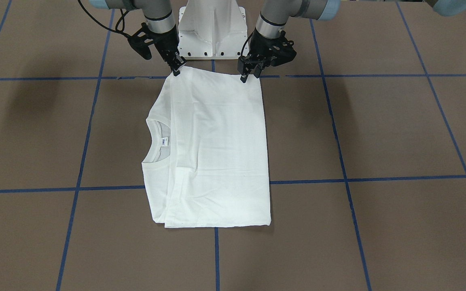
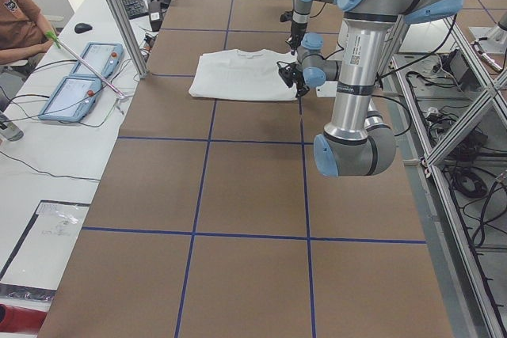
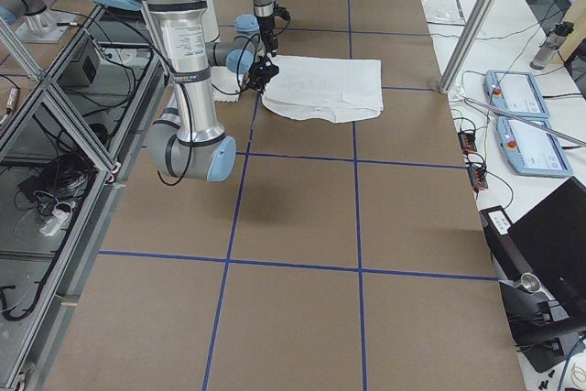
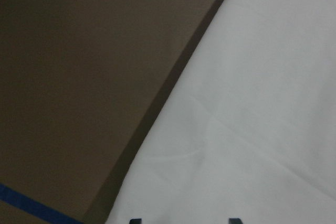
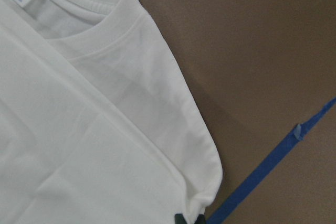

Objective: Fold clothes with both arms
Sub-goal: 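Move both grippers to the shirt's edge nearest the robot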

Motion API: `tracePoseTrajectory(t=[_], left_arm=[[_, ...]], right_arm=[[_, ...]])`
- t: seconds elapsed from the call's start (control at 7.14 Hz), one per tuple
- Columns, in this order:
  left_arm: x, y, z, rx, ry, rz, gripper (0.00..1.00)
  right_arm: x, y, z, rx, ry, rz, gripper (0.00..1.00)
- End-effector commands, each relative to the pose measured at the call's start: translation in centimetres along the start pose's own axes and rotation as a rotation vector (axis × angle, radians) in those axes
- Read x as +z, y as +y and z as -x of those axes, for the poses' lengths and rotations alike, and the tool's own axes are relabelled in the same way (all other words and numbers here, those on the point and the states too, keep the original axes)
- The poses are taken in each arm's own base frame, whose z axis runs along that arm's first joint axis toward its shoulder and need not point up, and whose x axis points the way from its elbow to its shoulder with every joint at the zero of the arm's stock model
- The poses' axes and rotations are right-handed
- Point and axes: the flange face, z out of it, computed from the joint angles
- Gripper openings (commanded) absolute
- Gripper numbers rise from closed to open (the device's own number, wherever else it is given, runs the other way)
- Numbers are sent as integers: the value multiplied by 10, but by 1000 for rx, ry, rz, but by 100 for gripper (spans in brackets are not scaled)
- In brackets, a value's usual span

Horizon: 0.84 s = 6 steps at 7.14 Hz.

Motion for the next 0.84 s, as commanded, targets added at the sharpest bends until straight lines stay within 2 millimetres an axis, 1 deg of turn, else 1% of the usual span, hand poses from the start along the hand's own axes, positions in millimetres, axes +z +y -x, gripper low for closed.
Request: tracePoseTrajectory(t=[0.0, 0.28, 0.42, 0.56, 0.7], left_arm=[[6, 9, 7, -13, -19, 4, 64], [8, 12, 6, -11, -19, 7, 54], [8, 12, 6, -10, -19, 8, 42], [9, 13, 6, -9, -21, 8, 6], [9, 13, 6, -8, -21, 7, 0]], right_arm=[[1, 0, -2, -2, 4, -1, 0], [-3, 0, -1, -1, -4, 4, 0], [-6, 0, -1, -1, -7, 7, 0], [-7, 1, -1, -2, -9, 10, 0], [-5, 2, -2, -3, -6, 9, 0]])
